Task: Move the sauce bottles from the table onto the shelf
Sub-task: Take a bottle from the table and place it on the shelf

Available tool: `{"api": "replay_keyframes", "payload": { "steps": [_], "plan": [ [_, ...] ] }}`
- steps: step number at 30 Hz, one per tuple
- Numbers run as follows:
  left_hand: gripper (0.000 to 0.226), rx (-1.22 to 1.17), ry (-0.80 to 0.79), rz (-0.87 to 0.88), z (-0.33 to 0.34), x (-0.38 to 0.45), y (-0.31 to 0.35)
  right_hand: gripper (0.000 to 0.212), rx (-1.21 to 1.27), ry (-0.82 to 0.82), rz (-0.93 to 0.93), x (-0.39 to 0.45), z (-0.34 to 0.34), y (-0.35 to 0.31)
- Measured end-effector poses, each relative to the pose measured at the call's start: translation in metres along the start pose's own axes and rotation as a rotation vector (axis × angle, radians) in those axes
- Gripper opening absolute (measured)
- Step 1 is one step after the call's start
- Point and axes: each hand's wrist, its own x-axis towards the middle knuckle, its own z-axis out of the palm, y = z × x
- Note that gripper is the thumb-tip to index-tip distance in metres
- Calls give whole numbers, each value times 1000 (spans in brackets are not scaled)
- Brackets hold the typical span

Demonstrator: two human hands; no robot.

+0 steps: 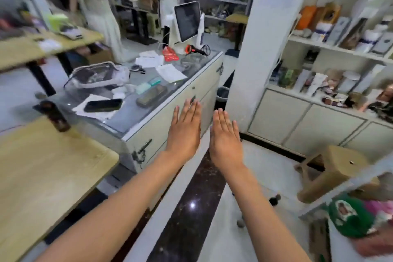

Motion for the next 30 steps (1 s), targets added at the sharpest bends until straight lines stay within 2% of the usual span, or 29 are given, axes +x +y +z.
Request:
{"api": "replay_keyframes", "payload": {
  "steps": [11, 17, 23, 30],
  "plan": [
    [58, 47, 58, -481, -72, -111, -318, 55, 223, -193, -326, 63, 131, -299],
    [54, 22, 31, -659, -95, -157, -445, 51, 286, -326, -404, 77, 203, -433],
    [52, -6, 22, -730, -99, -174, -519, 50, 282, -424, -434, 103, 244, -496],
    [51, -49, 103, -654, -80, -146, -561, 50, 384, -461, -374, 157, 284, -524]
  ]
}}
